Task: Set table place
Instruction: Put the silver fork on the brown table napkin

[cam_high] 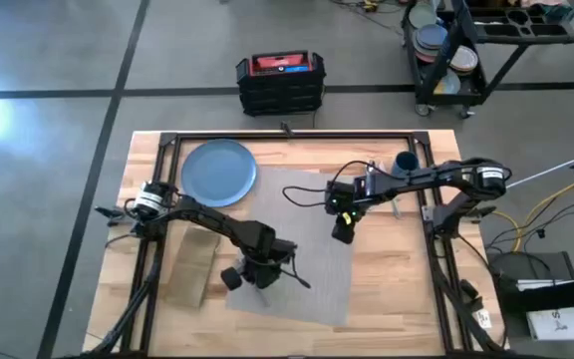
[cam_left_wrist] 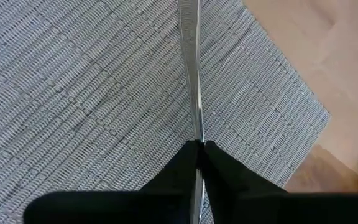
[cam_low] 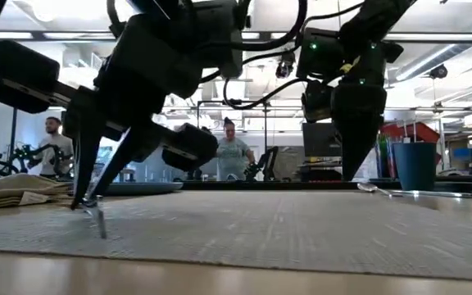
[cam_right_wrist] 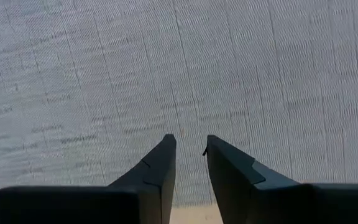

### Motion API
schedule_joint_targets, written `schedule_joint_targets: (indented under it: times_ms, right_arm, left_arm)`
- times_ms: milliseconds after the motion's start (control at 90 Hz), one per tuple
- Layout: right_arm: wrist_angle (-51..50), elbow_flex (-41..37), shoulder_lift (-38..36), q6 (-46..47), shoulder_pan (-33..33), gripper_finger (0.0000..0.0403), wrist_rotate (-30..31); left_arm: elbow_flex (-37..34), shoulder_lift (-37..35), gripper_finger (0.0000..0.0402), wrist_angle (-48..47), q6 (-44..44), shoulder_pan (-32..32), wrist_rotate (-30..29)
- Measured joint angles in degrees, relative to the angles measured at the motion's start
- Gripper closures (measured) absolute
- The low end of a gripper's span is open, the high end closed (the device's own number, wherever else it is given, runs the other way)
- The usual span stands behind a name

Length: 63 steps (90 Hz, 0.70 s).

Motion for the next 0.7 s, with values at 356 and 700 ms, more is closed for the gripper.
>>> schedule_joint_targets:
  times_ms: [356,700]
  right_arm:
    - [0.0,0.0,0.0,0.0,0.0,0.0311,0.0]
    - [0.0,0.0,0.0,1.1,0.0,0.0282,0.0]
  left_arm:
    - [-0.1,-0.3,0.0302,1.3,-0.1,0.1,-1.8]
    - [1.1,-2.2,0.0255,1.5,-4.2,0.1,-12.1]
